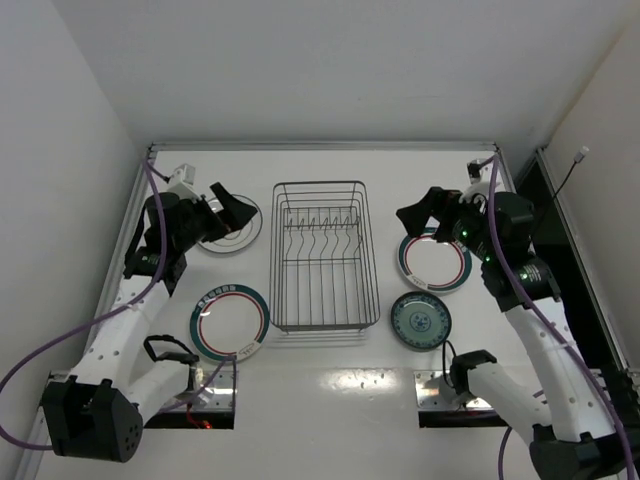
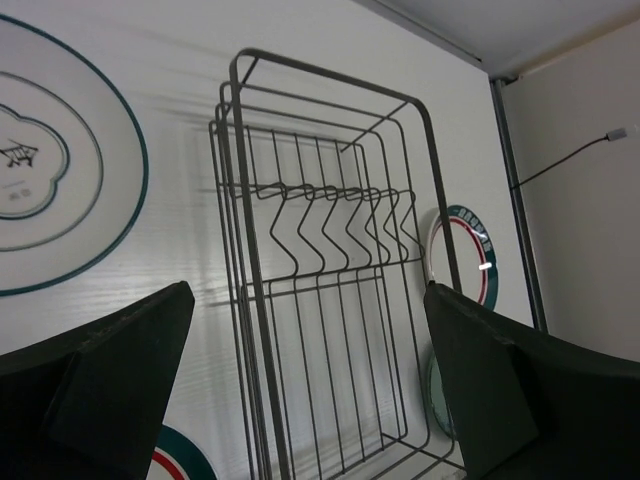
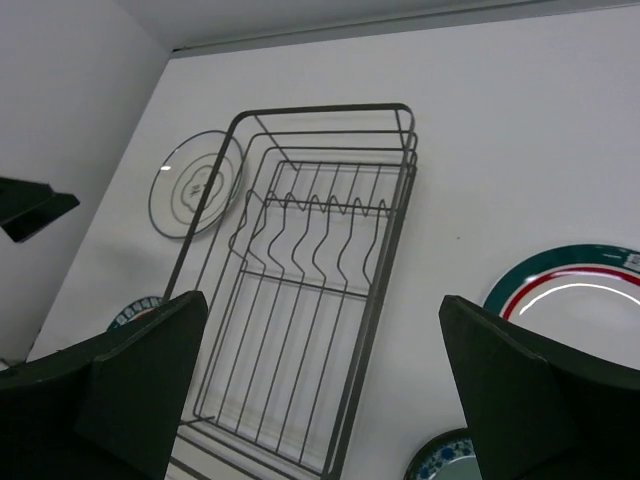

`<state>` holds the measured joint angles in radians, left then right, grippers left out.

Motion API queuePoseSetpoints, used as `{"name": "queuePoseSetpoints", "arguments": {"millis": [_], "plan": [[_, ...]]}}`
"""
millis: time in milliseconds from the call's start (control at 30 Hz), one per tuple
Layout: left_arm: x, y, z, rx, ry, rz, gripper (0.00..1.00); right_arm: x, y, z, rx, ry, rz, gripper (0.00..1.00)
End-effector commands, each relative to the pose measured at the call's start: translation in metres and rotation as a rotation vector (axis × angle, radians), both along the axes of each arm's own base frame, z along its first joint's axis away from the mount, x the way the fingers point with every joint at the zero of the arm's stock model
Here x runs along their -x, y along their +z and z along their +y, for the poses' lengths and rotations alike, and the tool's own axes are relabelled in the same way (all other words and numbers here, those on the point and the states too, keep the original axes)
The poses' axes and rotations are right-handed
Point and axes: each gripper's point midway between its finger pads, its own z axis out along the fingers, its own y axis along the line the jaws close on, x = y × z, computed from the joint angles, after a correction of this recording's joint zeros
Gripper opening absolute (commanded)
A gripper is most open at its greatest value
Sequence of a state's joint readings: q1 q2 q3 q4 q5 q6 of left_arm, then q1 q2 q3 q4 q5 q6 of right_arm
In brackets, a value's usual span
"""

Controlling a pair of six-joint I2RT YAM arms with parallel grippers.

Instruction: Load the plates into the dish rack

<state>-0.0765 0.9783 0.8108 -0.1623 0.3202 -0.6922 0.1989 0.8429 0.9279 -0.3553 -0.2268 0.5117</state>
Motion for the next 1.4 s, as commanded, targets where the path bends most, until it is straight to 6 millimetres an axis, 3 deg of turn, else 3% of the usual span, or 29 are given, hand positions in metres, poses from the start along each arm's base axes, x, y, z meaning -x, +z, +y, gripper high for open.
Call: {"name": "queuePoseSetpoints", "arguments": {"millis": [0, 100, 200, 233, 267, 300, 333, 367, 400, 433, 500, 533, 633, 667, 700, 767, 1000, 1133, 1367], "plan": [[0.001, 0.0, -0.014, 0.085, -0.074, -0.01, 1.0, -0.015, 0.009, -0.019, 0.045, -0.115, 0.014, 1.0], [-0.006, -0.013, -0.006, 0.038, -0.04, 0.011, 1.0, -0.022, -0.007, -0.008, 0.072, -0.041, 0.049, 1.0], [-0.012, -0.019, -0.001, -0.005, -0.022, 0.016, 1.0, -0.045, -0.045, -0.041, 0.093, -0.229, 0.192, 1.0], [-0.015, -0.02, 0.001, -0.016, -0.017, 0.016, 1.0, -0.053, -0.054, -0.063, 0.058, -0.3, 0.235, 1.0], [-0.015, -0.02, 0.001, -0.028, -0.021, 0.011, 1.0, -0.06, -0.083, -0.075, 0.02, -0.322, 0.316, 1.0], [-0.018, -0.026, 0.0, -0.033, -0.036, 0.023, 1.0, -0.059, -0.094, -0.07, -0.085, -0.253, 0.366, 1.0], [-0.018, -0.026, 0.0, -0.041, -0.039, 0.019, 1.0, -0.072, -0.092, -0.078, -0.197, -0.253, 0.337, 0.96], [-0.018, -0.03, -0.001, -0.038, -0.048, 0.031, 1.0, -0.07, -0.115, -0.106, -0.291, -0.306, 0.377, 0.87], [-0.019, -0.031, -0.001, -0.06, -0.056, 0.021, 1.0, -0.071, -0.127, -0.103, -0.396, -0.238, 0.418, 0.82], [-0.019, -0.031, -0.001, -0.06, -0.056, 0.021, 1.0, -0.081, -0.122, -0.113, -0.437, -0.231, 0.357, 0.8], [-0.019, -0.032, 0.001, -0.092, -0.068, 0.006, 1.0, -0.084, -0.132, -0.133, -0.506, -0.273, 0.374, 0.79], [-0.018, -0.034, 0.001, -0.102, -0.073, 0.011, 1.0, -0.088, -0.143, -0.141, -0.5, -0.293, 0.399, 0.79], [-0.016, -0.035, 0.003, -0.139, -0.088, 0.012, 1.0, -0.1, -0.147, -0.158, -0.433, -0.311, 0.423, 0.79], [-0.018, -0.035, 0.004, -0.151, -0.084, 0.018, 1.0, -0.094, -0.167, -0.159, -0.429, -0.332, 0.512, 0.79], [-0.02, -0.029, 0.005, -0.159, -0.086, -0.001, 1.0, -0.092, -0.179, -0.171, -0.385, -0.372, 0.537, 0.79], [-0.02, -0.035, 0.007, -0.164, -0.076, 0.023, 1.0, -0.083, -0.196, -0.18, -0.361, -0.417, 0.605, 0.79], [-0.022, -0.033, 0.013, -0.171, -0.05, 0.027, 1.0, -0.052, -0.215, -0.202, -0.202, -0.543, 0.671, 0.79], [-0.021, -0.042, 0.014, -0.177, -0.043, 0.061, 1.0, -0.036, -0.235, -0.197, -0.202, -0.559, 0.741, 0.79], [-0.019, -0.046, 0.047, -0.264, 0.127, 0.123, 1.0, -0.009, -0.268, -0.175, -0.243, -0.529, 0.83, 0.76]]}}
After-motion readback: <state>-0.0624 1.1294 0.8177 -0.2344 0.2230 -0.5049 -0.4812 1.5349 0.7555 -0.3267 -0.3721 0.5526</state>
